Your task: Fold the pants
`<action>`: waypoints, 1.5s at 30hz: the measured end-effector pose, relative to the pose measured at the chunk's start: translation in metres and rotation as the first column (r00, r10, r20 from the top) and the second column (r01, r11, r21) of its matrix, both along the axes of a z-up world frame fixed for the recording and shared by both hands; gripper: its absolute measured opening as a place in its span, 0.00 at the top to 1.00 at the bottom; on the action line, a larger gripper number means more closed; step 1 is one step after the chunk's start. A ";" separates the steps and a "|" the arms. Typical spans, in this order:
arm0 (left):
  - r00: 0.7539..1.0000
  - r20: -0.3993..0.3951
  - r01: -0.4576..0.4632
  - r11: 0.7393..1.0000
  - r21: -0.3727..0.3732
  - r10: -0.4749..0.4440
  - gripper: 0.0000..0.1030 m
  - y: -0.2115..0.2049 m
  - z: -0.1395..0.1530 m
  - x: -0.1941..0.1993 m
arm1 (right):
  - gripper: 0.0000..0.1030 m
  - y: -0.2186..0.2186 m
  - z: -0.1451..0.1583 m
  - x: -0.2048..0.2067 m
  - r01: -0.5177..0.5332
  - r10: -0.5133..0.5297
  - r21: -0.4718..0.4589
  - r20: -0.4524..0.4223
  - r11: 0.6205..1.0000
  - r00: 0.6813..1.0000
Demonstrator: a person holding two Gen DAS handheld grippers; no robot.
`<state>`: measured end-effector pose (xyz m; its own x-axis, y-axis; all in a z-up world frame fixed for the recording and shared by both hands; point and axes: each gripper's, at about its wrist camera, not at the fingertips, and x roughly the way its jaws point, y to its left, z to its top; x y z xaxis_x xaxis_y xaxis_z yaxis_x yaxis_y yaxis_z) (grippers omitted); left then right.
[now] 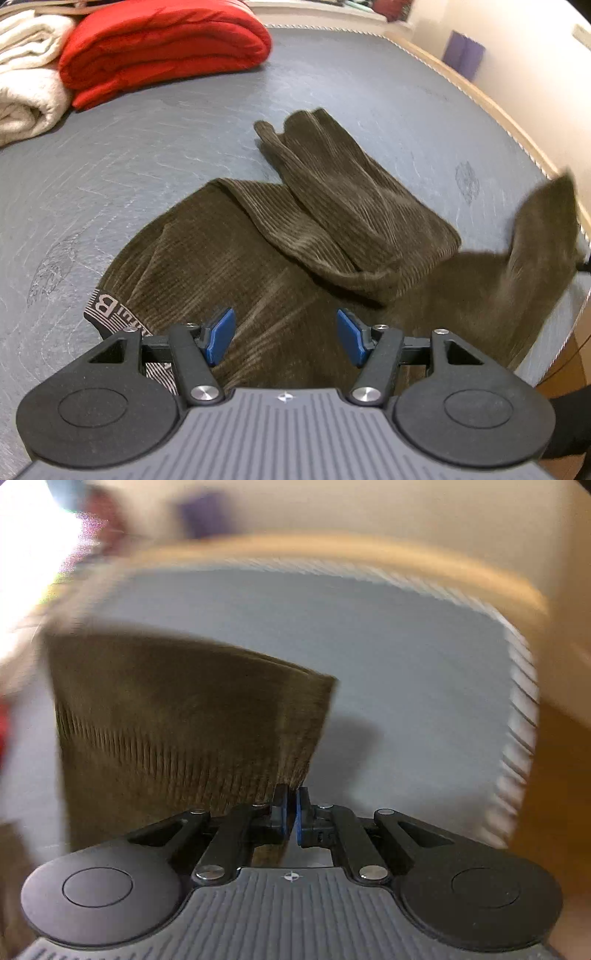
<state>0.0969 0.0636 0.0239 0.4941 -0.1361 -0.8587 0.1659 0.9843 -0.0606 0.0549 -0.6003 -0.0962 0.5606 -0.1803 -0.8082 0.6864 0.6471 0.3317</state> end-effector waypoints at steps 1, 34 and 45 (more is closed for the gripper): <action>1.000 -0.004 0.007 1.000 0.009 -0.007 0.35 -0.001 -0.003 -0.001 | 0.97 -0.020 -0.019 -0.012 0.064 -0.061 0.063 -0.056 0.996 0.997; 0.994 -0.086 0.078 0.992 0.097 -0.070 0.34 -0.027 -0.047 0.009 | 0.92 -0.074 -0.029 -0.035 0.334 -0.334 -0.046 0.013 0.942 0.943; 0.988 -0.099 0.131 0.986 0.104 -0.121 0.34 -0.040 -0.053 0.005 | 0.73 -0.067 -0.002 -0.029 0.289 -0.273 -0.155 0.116 0.945 0.955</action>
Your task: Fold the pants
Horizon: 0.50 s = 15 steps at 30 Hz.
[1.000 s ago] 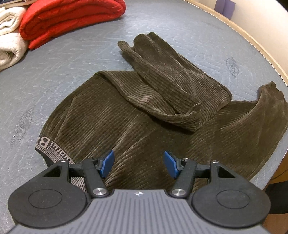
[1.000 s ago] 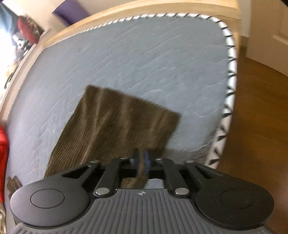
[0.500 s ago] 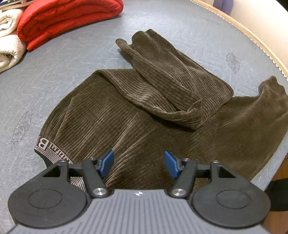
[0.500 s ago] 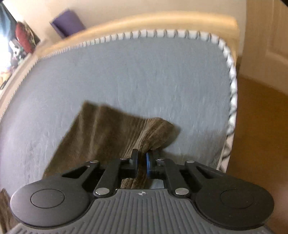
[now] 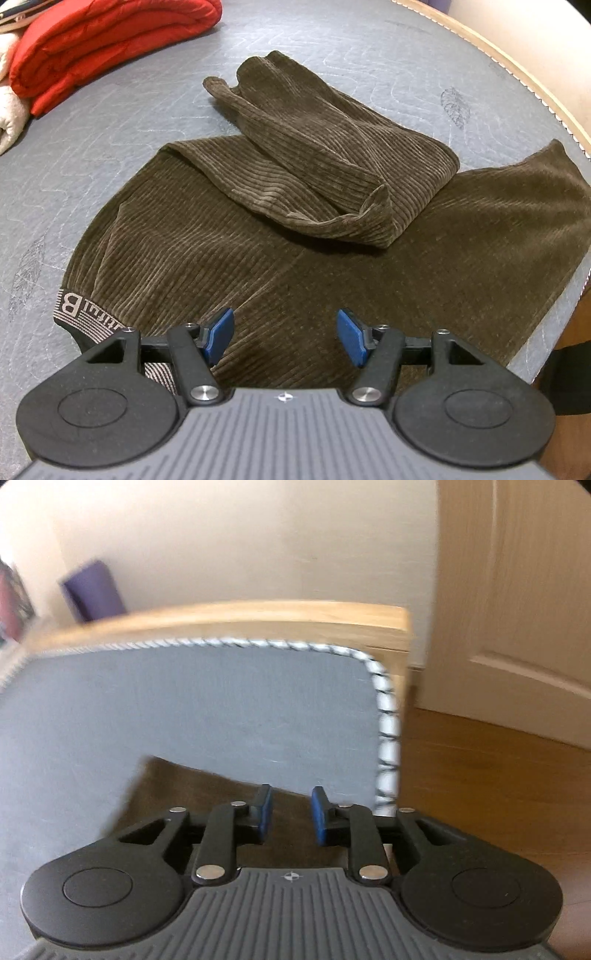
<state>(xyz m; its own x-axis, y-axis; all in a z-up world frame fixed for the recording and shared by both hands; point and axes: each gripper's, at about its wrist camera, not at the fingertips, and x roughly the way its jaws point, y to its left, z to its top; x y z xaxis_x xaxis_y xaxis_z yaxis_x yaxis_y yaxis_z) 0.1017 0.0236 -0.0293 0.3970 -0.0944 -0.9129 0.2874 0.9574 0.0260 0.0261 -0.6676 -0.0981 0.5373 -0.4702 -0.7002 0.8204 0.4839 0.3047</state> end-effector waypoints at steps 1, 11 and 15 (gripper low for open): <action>1.000 -0.002 -0.005 1.000 0.001 0.005 0.34 0.000 -0.001 0.001 | 0.71 0.004 0.000 0.003 -0.037 0.036 0.020 0.051 0.999 0.998; 1.000 -0.010 -0.011 1.000 -0.015 0.011 0.34 -0.008 -0.001 0.013 | 0.59 0.047 -0.035 0.075 -0.354 0.320 0.156 0.205 0.922 0.925; 1.000 -0.012 -0.019 1.000 -0.010 0.019 0.34 -0.009 -0.003 0.021 | 0.59 0.050 -0.046 0.097 -0.341 0.306 0.180 0.198 0.923 0.931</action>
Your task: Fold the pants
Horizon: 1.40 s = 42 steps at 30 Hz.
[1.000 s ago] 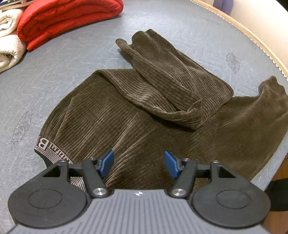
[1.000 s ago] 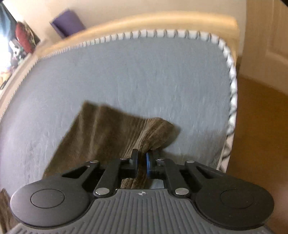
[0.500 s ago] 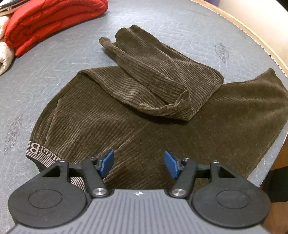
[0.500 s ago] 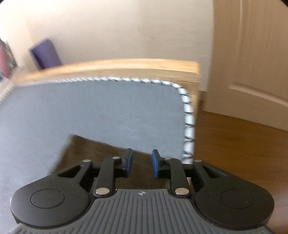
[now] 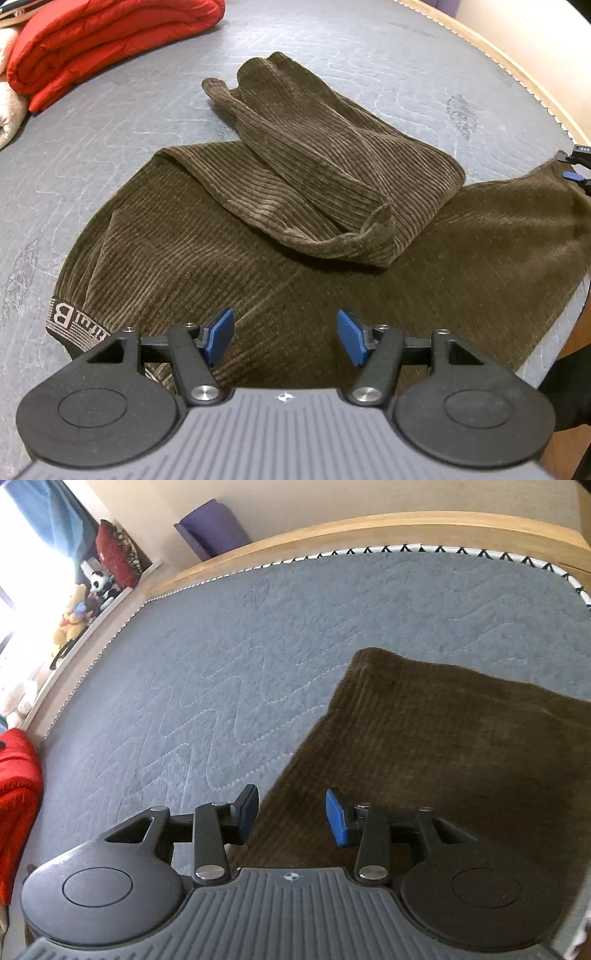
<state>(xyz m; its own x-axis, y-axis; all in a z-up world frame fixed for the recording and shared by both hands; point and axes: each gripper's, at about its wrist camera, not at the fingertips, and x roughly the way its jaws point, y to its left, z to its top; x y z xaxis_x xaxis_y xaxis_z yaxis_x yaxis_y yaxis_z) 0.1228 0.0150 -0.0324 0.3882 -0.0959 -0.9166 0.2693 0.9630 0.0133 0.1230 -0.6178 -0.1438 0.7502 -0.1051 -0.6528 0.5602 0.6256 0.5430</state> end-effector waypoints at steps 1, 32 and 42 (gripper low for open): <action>1.000 -0.002 -0.003 1.000 0.000 0.003 0.34 0.000 -0.001 0.002 | 0.59 0.001 0.001 0.004 0.007 -0.007 -0.005 0.001 1.000 1.000; 0.988 -0.155 -0.013 0.995 0.096 0.028 0.31 0.017 -0.080 0.001 | 0.65 0.117 0.048 0.062 -0.306 0.318 -0.336 -0.020 0.891 0.948; 0.995 -0.006 -0.097 0.995 -0.025 0.097 0.31 -0.003 -0.032 0.019 | 0.52 0.244 0.081 0.108 -0.581 0.619 -0.343 0.000 0.738 0.785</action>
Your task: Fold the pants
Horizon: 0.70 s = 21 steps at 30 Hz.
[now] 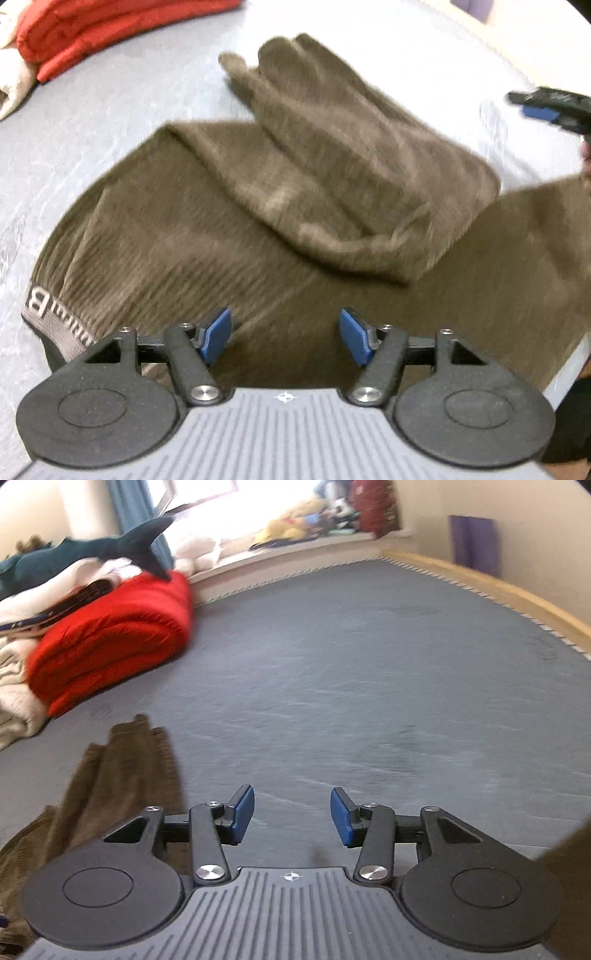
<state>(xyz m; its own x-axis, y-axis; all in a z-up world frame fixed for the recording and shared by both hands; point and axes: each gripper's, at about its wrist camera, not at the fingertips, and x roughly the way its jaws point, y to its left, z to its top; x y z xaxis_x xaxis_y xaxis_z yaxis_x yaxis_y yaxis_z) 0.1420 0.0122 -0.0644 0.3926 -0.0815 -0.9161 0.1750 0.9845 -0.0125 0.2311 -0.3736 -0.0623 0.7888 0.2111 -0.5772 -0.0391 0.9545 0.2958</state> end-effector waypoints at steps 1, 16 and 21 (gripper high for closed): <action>1.000 0.022 -0.012 1.000 -0.014 0.012 0.31 -0.001 0.002 0.003 | 0.51 0.012 0.000 0.005 -0.010 0.010 0.006 -0.009 1.000 1.000; 0.997 0.023 -0.066 0.965 -0.254 0.074 0.28 -0.026 -0.004 0.055 | 0.34 0.123 -0.032 0.095 -0.170 0.178 0.058 -0.177 0.984 0.968; 0.997 -0.010 -0.077 0.985 -0.157 0.076 0.36 -0.025 -0.022 0.068 | 0.34 0.152 -0.037 0.107 -0.299 0.296 0.019 -0.199 0.954 0.934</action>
<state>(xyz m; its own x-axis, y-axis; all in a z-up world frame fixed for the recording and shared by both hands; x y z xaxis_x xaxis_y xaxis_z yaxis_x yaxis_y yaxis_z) 0.2101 -0.0129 -0.0866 0.4000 -0.1945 -0.8956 0.0988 0.9807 -0.1688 0.3379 -0.2215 -0.0996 0.5611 0.4110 -0.7185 -0.2640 0.9115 0.3153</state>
